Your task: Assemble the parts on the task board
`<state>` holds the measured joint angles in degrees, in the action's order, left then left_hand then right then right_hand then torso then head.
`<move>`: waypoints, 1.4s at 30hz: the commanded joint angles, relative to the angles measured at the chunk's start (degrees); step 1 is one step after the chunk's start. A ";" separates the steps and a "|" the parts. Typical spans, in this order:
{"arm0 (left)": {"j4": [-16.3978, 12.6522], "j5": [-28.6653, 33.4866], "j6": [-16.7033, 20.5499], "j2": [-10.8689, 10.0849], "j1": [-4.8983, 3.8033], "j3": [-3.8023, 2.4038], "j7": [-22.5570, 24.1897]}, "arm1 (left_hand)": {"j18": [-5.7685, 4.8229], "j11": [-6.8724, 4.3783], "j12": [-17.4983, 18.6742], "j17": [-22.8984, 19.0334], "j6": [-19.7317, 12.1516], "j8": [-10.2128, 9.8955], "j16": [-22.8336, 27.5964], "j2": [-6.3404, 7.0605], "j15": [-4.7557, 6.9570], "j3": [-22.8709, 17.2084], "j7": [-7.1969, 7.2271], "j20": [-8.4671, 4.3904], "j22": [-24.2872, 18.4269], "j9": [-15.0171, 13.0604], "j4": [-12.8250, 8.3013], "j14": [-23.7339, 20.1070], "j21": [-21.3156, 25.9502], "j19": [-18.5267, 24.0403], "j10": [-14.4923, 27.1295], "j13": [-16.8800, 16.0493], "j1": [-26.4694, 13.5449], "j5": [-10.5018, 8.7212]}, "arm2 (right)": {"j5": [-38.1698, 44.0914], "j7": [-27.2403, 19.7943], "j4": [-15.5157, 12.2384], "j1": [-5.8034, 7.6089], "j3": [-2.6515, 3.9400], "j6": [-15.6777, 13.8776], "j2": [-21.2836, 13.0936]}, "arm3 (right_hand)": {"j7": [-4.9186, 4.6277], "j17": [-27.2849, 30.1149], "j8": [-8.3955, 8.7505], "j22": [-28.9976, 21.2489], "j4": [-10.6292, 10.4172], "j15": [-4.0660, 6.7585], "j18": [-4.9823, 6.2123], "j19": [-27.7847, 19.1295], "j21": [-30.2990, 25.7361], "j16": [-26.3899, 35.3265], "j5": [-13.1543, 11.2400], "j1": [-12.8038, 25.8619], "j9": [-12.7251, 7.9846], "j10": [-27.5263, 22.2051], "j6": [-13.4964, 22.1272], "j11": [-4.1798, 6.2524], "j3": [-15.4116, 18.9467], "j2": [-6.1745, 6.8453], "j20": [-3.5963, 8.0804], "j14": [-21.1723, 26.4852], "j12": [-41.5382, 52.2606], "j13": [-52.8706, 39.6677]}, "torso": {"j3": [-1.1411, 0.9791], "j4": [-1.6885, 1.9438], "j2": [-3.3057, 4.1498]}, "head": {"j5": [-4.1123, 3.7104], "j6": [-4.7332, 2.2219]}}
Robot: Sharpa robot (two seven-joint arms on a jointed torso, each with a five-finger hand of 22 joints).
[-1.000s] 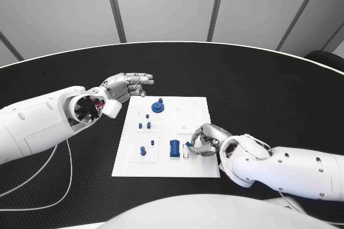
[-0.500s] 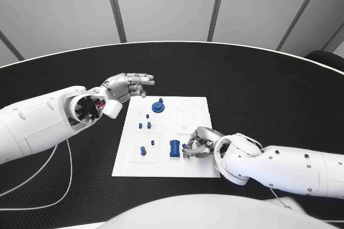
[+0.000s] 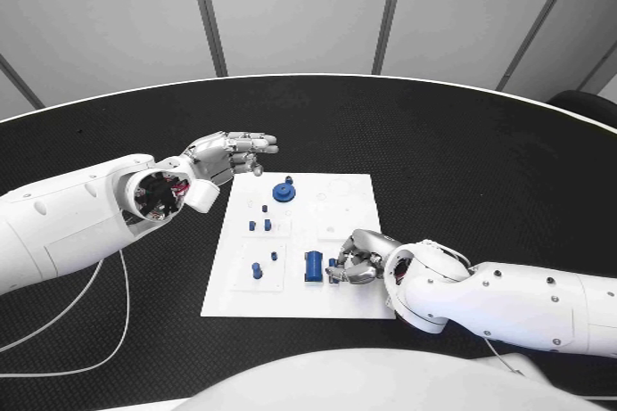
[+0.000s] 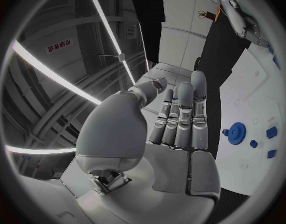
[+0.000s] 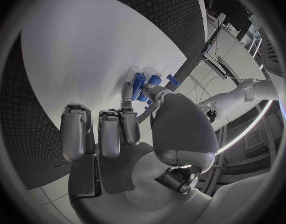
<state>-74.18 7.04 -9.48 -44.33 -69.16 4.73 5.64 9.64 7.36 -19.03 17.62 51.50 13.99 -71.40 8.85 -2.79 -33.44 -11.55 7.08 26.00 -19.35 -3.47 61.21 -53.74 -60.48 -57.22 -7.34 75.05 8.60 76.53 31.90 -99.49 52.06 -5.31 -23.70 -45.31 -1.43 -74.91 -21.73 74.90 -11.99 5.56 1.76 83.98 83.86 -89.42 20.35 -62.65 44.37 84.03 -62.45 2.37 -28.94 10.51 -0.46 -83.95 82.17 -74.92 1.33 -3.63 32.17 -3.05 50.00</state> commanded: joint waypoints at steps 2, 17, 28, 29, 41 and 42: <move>0.02 0.00 -0.03 0.00 0.00 0.00 -0.07 | 0.99 0.13 -0.08 -0.09 -0.42 -0.21 0.01 -0.02 0.05 -0.11 0.05 0.46 -0.07 0.07 0.33 -0.51 0.34 0.11 0.42 0.07 0.12 0.21 | 0.00 -0.12 -0.16 0.00 0.00 0.00 -0.06 | 0.13 -14.53 -0.45 13.65 -0.41 0.56 -0.67 5.16 0.46 -0.31 -0.16 0.70 0.21 3.44 -0.54 0.36 0.12 -0.03 0.39 -5.94 0.41 -10.85 | 0.02 0.00 0.03 | 0.01 0.00; 0.09 0.00 -0.13 0.04 0.00 0.00 -0.20 | 0.99 0.13 -0.08 -0.09 -0.42 -0.21 0.01 -0.02 0.05 -0.11 0.05 0.46 -0.07 0.07 0.33 -0.51 0.34 0.11 0.42 0.07 0.12 0.21 | 0.00 -0.06 -0.16 0.00 0.00 0.25 -0.49 | 0.27 -15.01 -1.16 13.73 -1.63 0.70 -0.73 5.21 0.80 -0.54 -1.10 2.34 0.64 3.62 -0.66 0.51 1.03 0.25 0.56 -6.04 0.70 -11.04 | -0.01 -0.06 -0.06 | -0.03 0.00; 0.19 -0.01 -0.15 0.05 0.00 0.00 -0.23 | 0.99 0.16 -0.09 -0.10 -0.49 -0.22 0.01 0.02 0.03 -0.11 0.02 0.46 -0.09 0.09 0.36 -0.54 0.37 0.12 0.52 0.09 0.13 0.21 | 0.00 0.07 -0.35 0.00 -0.01 0.14 -0.99 | 0.29 -15.09 -1.40 13.78 -2.36 0.71 -0.77 5.24 1.02 -0.58 -1.94 3.13 0.76 3.68 -0.61 0.51 1.54 0.33 0.58 -6.05 0.81 -11.12 | -0.05 -0.09 -0.04 | -0.21 0.00; 0.19 -0.01 -0.15 0.06 0.00 0.00 -0.24 | 0.99 0.16 -0.09 -0.10 -0.49 -0.22 0.01 0.02 0.03 -0.11 0.02 0.46 -0.09 0.09 0.36 -0.54 0.37 0.12 0.52 0.09 0.13 0.21 | 0.00 0.03 -0.44 0.00 -0.01 -0.01 -1.06 | 0.29 -15.09 -1.40 13.78 -2.36 0.71 -0.77 5.24 1.02 -0.58 -1.94 3.13 0.76 3.68 -0.61 0.51 1.54 0.33 0.58 -6.05 0.81 -11.12 | -0.06 -0.09 -0.03 | -0.22 0.00; 0.49 0.00 -0.24 0.24 0.01 0.00 -0.10 | 0.99 0.16 -0.09 -0.10 -0.49 -0.22 0.01 0.02 0.03 -0.11 0.02 0.46 -0.09 0.09 0.36 -0.54 0.37 0.12 0.52 0.09 0.13 0.21 | -2.95 -9.04 -2.86 0.13 0.01 -7.02 -4.31 | -0.45 -12.24 -0.56 12.60 -1.11 0.34 0.07 4.40 -3.52 0.82 -3.84 0.96 0.53 2.32 2.02 -0.07 1.82 1.62 0.43 -5.43 -2.42 -9.44 | 0.04 -0.25 -0.32 | -0.17 0.00; 0.56 0.00 -0.27 0.28 0.02 0.00 -0.04 | 0.99 0.16 -0.09 -0.10 -0.49 -0.22 0.01 0.02 0.03 -0.11 0.02 0.46 -0.09 0.09 0.36 -0.54 0.37 0.12 0.52 0.09 0.13 0.21 | -4.88 -12.08 -3.00 0.32 0.03 -8.16 -4.87 | -1.16 -11.51 0.43 12.33 -0.97 -0.11 0.23 4.18 -4.55 1.21 -4.43 0.42 0.03 1.88 3.45 -0.65 2.14 2.24 0.13 -5.26 -3.26 -9.04 | 0.05 -0.35 -0.43 | -0.14 0.00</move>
<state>-73.68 7.03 -9.72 -44.08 -69.15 4.73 5.55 9.58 7.57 -19.02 17.62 51.50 13.99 -71.40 8.85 -2.79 -33.44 -11.55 7.07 25.97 -19.34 -3.47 61.22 -53.74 -60.48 -57.01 -7.34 75.05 8.60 74.00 23.94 -102.36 52.23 -5.29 -30.37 -49.44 -2.16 -74.94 -22.00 74.90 -13.23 5.95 1.76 84.04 80.24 -88.52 16.39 -61.58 44.78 84.00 -59.97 2.30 -26.96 12.45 -0.40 -83.93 79.60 -74.92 1.30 -3.81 31.95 -3.25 50.00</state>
